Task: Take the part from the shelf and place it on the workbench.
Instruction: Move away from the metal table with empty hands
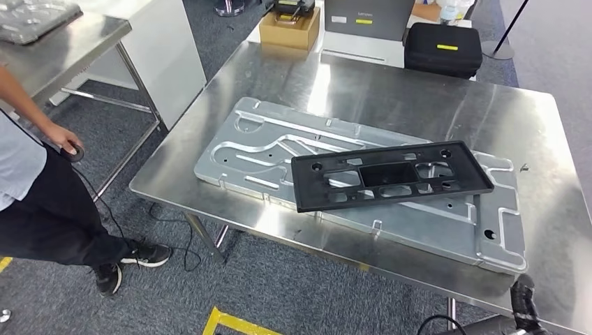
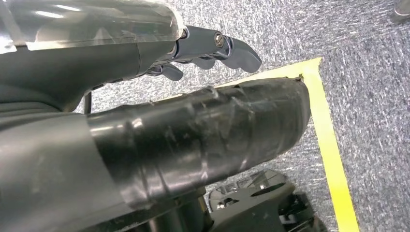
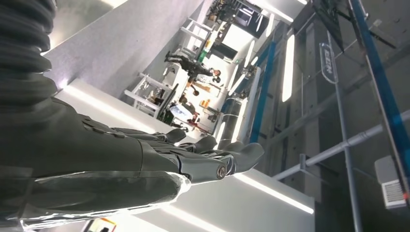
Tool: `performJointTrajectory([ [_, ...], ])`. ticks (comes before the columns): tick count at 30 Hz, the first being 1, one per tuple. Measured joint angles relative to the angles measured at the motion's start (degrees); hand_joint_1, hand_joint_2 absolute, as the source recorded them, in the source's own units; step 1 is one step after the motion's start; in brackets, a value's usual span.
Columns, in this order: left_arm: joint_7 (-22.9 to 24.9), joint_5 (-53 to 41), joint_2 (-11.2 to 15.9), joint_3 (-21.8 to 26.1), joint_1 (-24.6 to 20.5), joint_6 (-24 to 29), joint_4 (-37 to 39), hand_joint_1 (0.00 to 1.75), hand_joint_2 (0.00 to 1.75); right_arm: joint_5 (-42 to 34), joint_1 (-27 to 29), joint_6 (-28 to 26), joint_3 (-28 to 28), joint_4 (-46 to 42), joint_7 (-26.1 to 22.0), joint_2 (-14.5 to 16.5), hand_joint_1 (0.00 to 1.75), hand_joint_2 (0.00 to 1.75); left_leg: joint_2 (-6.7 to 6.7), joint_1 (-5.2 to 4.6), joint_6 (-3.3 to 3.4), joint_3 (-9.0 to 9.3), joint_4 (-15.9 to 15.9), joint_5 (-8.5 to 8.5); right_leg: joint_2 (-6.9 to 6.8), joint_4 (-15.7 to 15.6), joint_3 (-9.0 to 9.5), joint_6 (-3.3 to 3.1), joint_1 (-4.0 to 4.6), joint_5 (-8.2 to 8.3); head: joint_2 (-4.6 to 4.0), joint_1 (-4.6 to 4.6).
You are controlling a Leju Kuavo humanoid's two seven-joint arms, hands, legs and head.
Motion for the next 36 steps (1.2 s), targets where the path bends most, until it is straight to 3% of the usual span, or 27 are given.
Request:
performJointTrajectory([
  [2, -0.01, 0.08, 0.01, -0.03, 0.02, 0.02, 0.00, 0.00, 0.00, -0.03, 0.01, 0.00, 0.00, -0.10, 0.00, 0.07, 0.00, 1.75, -0.03, 0.15, -0.43, -2.64, 7.17, -4.30, -0.13, 0.15, -0.88, -0.31, 0.07, 0.50, 0.00, -0.03],
  [3, -0.02, 0.15, 0.02, -0.03, 0.05, 0.04, 0.00, 0.00, 0.00, -0.05, 0.03, 0.00, 0.00, -0.09, 0.00, 0.07, 0.00, 1.75, -0.03, 0.23, -0.59, -3.47, 9.89, -5.44, -0.16, 0.31, -1.37, -0.28, 0.10, 0.73, 0.00, -0.03],
  [4, -0.02, 0.26, 0.02, -0.03, 0.06, 0.07, 0.00, 0.00, 0.00, -0.07, 0.05, 0.00, 0.01, -0.08, 0.00, 0.07, 0.00, 1.75, -0.02, 0.30, -0.69, -3.37, 10.72, -5.48, -0.17, 0.50, -1.84, -0.19, 0.11, 0.93, 0.00, -0.04],
  [5, -0.02, 0.38, 0.02, -0.03, 0.07, 0.09, 0.00, 0.00, 0.00, -0.08, 0.08, 0.00, 0.01, -0.06, 0.00, 0.07, 0.00, 1.75, -0.02, 0.36, -0.71, -2.14, 9.25, -4.48, -0.16, 0.73, -2.24, -0.06, 0.09, 1.10, 0.00, -0.04],
  [7, -0.02, 0.57, 0.02, -0.03, 0.00, 0.14, 0.00, 0.00, 0.00, -0.09, 0.12, 0.00, 0.04, -0.03, 0.00, 0.08, 0.00, 1.75, -0.03, 0.41, -0.53, 2.46, 1.60, -1.53, -0.15, 1.18, -2.81, 0.29, 0.08, 1.38, 0.00, -0.04],
  [9, -0.05, 0.61, 0.02, -0.03, -0.10, 0.17, 0.00, 0.00, 0.00, -0.08, 0.13, 0.00, 0.10, -0.02, 0.00, 0.10, 0.00, 1.75, -0.11, 0.20, -0.05, 5.37, -4.16, 0.05, -0.15, 1.52, -3.16, 0.84, 0.21, 1.70, 0.00, -0.02],
  [13, -0.19, 0.66, 0.04, -0.06, -0.04, 0.27, 0.00, 0.00, 0.00, -0.07, 0.20, 0.00, 0.27, 0.02, 0.00, 0.26, 0.00, 1.75, -0.06, 0.01, 1.50, 5.18, -5.45, 1.35, -0.09, 1.66, -3.54, 2.34, 0.11, 2.10, 0.00, 0.03],
  [14, -0.24, 0.67, 0.04, -0.05, -0.10, 0.33, 0.00, 0.00, 0.00, -0.06, 0.23, 0.00, 0.28, 0.03, 0.00, 0.28, 0.00, 1.75, 0.05, 0.06, 2.02, 4.93, -5.66, 1.84, -0.03, 2.70, -3.98, 2.60, 0.02, 1.00, 0.00, 0.04],
  [16, -0.32, 0.69, 0.04, -0.06, -0.20, 0.45, 0.00, 0.00, 0.00, -0.06, 0.28, 0.00, 0.28, 0.11, 0.00, 0.29, 0.00, 1.75, 0.26, 0.09, 2.73, 4.12, -5.75, 2.71, 0.06, 8.01, -5.95, 2.95, -0.09, -3.43, 0.00, 0.07],
  [18, -0.37, 0.69, 0.05, -0.07, -0.15, 0.54, 0.00, 0.00, 0.00, -0.07, 0.29, 0.00, 0.28, 0.28, 0.00, 0.29, 0.00, 1.75, 0.32, -0.04, 2.89, 3.00, -5.48, 3.37, 0.08, 14.71, -8.07, 3.14, -0.11, -7.36, 0.00, 0.07],
  [19, -0.37, 0.69, 0.07, -0.08, -0.12, 0.56, 0.00, 0.00, 0.00, -0.09, 0.29, 0.00, 0.28, 0.38, 0.00, 0.29, 0.00, 1.75, 0.33, -0.11, 2.87, 2.40, -5.27, 3.64, 0.08, 16.12, -8.09, 3.15, -0.11, -7.82, 0.00, 0.06],
  [20, -0.37, 0.69, 0.08, -0.08, -0.11, 0.58, 0.00, 0.00, 0.00, -0.11, 0.29, 0.00, 0.28, 0.44, 0.00, 0.29, 0.00, 1.75, 0.32, -0.17, 2.82, 1.88, -5.05, 3.87, 0.08, 15.35, -6.96, 3.06, -0.11, -7.19, 0.00, 0.06],
  [21, -0.37, 0.70, 0.08, -0.08, -0.11, 0.59, 0.00, 0.00, 0.00, -0.17, 0.29, 0.00, 0.28, 0.47, 0.00, 0.29, 0.00, 1.75, 0.29, -0.21, 2.76, 1.47, -4.84, 4.04, 0.08, 12.43, -4.76, 2.88, -0.08, -5.79, 0.00, 0.06],
  [23, -0.37, 0.72, 0.05, -0.08, -0.13, 0.60, 0.00, 0.00, 0.00, -0.35, 0.27, 0.00, 0.28, 0.51, 0.00, 0.29, 0.00, 1.75, 0.23, -0.34, 2.44, 1.04, -4.56, 4.35, 0.06, 4.34, 0.30, 2.25, 0.18, -3.44, 0.00, 0.06],
  [25, -0.36, 0.76, 0.03, -0.09, -0.17, 0.61, 0.00, 0.00, 0.00, -0.48, 0.28, -0.01, 0.28, 0.72, 0.00, 0.32, 0.00, 1.75, 0.24, -0.41, 1.86, 0.88, -4.48, 4.72, 0.06, 0.34, 2.34, 1.65, 0.61, -2.69, 0.00, 0.07],
  [28, -0.35, 0.78, 0.01, -0.10, -0.19, 0.63, 0.00, 0.00, 0.00, -0.36, 0.26, -0.02, 0.21, 2.31, 0.17, 0.36, 0.00, 1.75, 0.22, -0.33, 0.74, 0.70, -4.51, 5.14, 0.00, -0.10, 1.93, 0.75, 0.67, -1.66, 0.00, 0.05],
  [29, -0.35, 0.78, 0.01, -0.10, -0.18, 0.66, 0.00, 0.00, 0.00, -0.29, 0.15, -0.02, 0.09, 3.32, 0.35, 0.37, 0.00, 1.75, 0.16, -0.29, 0.38, 0.36, -3.87, 4.38, -0.08, -0.34, 1.69, 0.35, 0.51, -1.18, 0.00, 0.01],
  [30, -0.34, 0.77, 0.03, -0.10, -0.18, 0.68, 0.00, 0.00, 0.00, -0.15, -0.02, -0.02, -0.17, 4.64, 0.67, 0.38, 0.00, 1.75, 0.09, -0.24, 0.06, -0.37, -2.18, 2.77, -0.19, -0.57, 1.30, -0.02, 0.32, -0.64, 0.00, -0.05],
  [32, -0.27, 0.74, 0.06, -0.10, -0.16, 0.69, 0.00, 0.00, 0.00, 0.16, -0.53, -0.02, -1.33, 8.07, 1.39, 0.39, 0.00, 1.75, 0.02, -0.08, -0.47, -2.82, 4.37, -2.11, -0.33, -0.63, 0.08, -0.45, 0.25, 0.29, 0.00, -0.19],
  [34, -0.17, 0.70, 0.07, -0.10, -0.07, 0.68, 0.00, 0.00, 0.00, 0.50, -1.42, -0.03, -3.30, 12.47, 2.03, 0.38, 0.00, 1.75, 0.02, -0.01, -0.75, -4.18, 10.00, -5.11, -0.38, -0.48, -1.27, -0.41, 0.29, 1.15, 0.00, -0.20],
  [35, -0.11, 0.68, 0.08, -0.10, -0.03, 0.68, 0.00, 0.00, 0.00, 0.59, -1.99, -0.03, -4.47, 14.84, 2.23, 0.38, 0.00, 1.75, 0.03, -0.01, -0.76, -3.38, 9.98, -4.99, -0.38, -0.35, -1.89, -0.31, 0.29, 1.53, 0.00, -0.21],
  [36, -0.05, 0.67, 0.08, -0.10, -0.01, 0.68, 0.00, 0.00, 0.00, 0.67, -2.57, -0.04, -5.62, 17.10, 2.40, 0.38, 0.00, 1.75, 0.03, 0.00, -0.68, -1.49, 7.73, -3.94, -0.38, -0.15, -2.45, -0.19, 0.28, 1.85, 0.00, -0.21],
])
